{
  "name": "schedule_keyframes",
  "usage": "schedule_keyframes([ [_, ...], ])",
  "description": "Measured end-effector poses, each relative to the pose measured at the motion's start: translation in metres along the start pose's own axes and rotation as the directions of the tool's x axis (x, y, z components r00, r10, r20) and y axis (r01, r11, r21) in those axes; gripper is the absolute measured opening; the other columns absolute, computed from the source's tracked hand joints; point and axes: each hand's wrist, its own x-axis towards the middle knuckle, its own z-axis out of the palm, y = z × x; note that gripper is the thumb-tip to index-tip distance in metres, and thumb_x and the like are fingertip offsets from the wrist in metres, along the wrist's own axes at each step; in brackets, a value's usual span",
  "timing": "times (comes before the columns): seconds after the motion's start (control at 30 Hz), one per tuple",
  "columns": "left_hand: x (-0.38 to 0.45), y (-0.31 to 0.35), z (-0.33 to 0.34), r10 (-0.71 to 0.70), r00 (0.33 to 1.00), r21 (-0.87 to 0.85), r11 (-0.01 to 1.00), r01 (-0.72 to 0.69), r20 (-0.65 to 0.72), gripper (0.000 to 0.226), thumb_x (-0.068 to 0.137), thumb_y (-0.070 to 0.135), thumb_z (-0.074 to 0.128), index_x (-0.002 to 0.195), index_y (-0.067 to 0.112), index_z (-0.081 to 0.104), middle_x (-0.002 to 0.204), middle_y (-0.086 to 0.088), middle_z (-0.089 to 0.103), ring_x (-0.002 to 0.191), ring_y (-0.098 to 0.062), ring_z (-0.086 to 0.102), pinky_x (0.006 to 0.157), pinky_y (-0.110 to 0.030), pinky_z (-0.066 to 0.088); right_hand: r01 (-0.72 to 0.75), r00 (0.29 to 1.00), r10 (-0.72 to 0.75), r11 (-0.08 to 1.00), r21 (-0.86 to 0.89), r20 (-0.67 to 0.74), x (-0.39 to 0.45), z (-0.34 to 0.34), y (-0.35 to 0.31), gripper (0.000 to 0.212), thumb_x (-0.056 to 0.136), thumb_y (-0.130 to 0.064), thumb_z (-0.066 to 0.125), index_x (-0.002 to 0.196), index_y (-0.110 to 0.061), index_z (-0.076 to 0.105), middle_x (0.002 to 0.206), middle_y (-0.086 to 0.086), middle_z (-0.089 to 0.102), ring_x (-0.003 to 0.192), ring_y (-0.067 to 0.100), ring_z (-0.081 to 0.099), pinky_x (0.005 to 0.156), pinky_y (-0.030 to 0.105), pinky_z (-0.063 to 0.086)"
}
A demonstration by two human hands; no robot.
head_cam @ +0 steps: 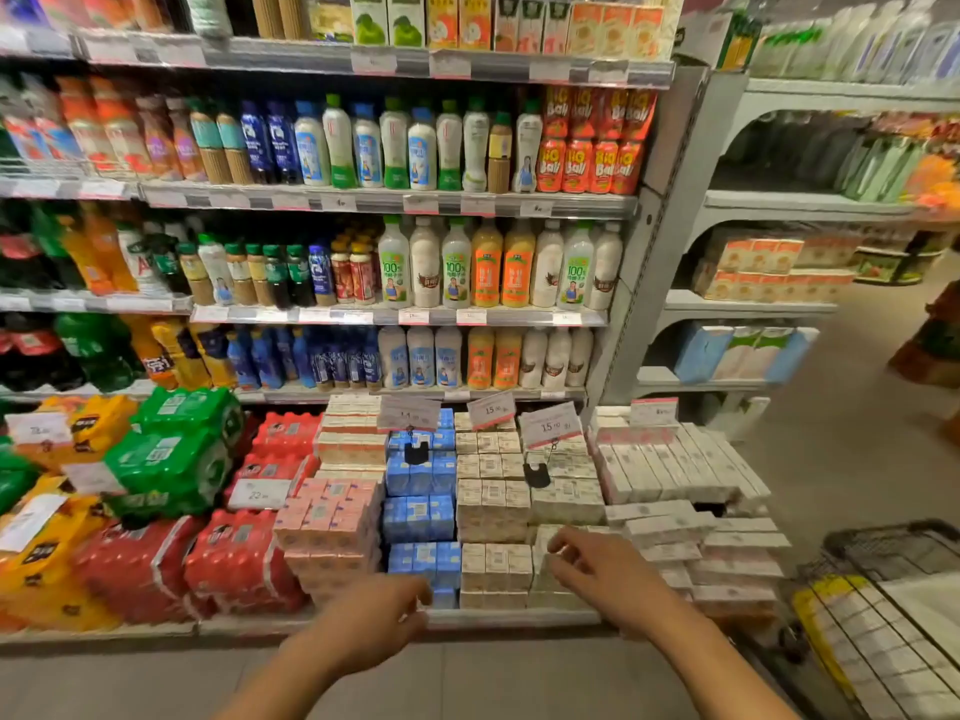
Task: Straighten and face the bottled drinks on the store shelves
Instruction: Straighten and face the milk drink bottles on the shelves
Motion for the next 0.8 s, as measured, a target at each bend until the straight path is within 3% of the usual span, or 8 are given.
schedule_keyframes([
  [0.17, 0.019, 0.036, -0.042, 0.055, 0.989, -0.035, 0.998, -0.06, -0.139, 0.029, 0.101, 0.045, 0.049, 0.128, 0.036, 0.056, 0.121, 0.016, 0.063, 0.102, -0.005, 0.06, 0.091, -0.029, 0.052, 0.079, 0.994, -0.08, 0.997, -0.01, -0.08, 0.009, -0.05, 0.002, 0.027, 0.098, -0.049, 0.056, 0.123, -0.038, 0.059, 0.105, -0.02, 0.066, 0.092, -0.001, 0.064, 0.083, 0.021, 0.054],
  [0.33, 0.028, 0.045, -0.08, 0.08, 0.974, -0.021, 0.996, -0.087, -0.21, 0.034, 0.102, 0.049, 0.048, 0.133, 0.036, 0.052, 0.122, 0.014, 0.061, 0.1, -0.007, 0.06, 0.09, -0.032, 0.051, 0.111, 0.98, -0.105, 0.994, 0.025, -0.171, 0.021, -0.079, 0.0, 0.025, 0.097, -0.046, 0.061, 0.121, -0.039, 0.06, 0.102, -0.025, 0.063, 0.089, -0.007, 0.061, 0.073, 0.009, 0.045],
  [0.5, 0.051, 0.034, -0.113, 0.133, 0.944, -0.007, 0.99, -0.141, -0.302, 0.031, 0.101, 0.047, 0.05, 0.131, 0.038, 0.054, 0.118, 0.017, 0.061, 0.101, -0.005, 0.059, 0.089, -0.031, 0.051, 0.131, 0.963, -0.111, 0.989, 0.064, -0.247, 0.042, -0.095, -0.009, 0.022, 0.095, -0.046, 0.062, 0.117, -0.043, 0.059, 0.101, -0.023, 0.066, 0.09, -0.006, 0.063, 0.082, 0.02, 0.053],
  [0.8, 0.123, -0.014, -0.178, 0.237, 0.929, 0.009, 0.97, -0.244, -0.283, 0.033, 0.101, 0.048, 0.051, 0.131, 0.034, 0.056, 0.121, 0.016, 0.062, 0.104, -0.007, 0.06, 0.092, -0.034, 0.051, 0.08, 0.949, -0.039, 0.99, 0.12, -0.311, 0.11, -0.112, -0.041, 0.016, 0.097, -0.042, 0.061, 0.113, -0.042, 0.063, 0.1, -0.023, 0.067, 0.09, -0.006, 0.064, 0.077, 0.016, 0.049],
])
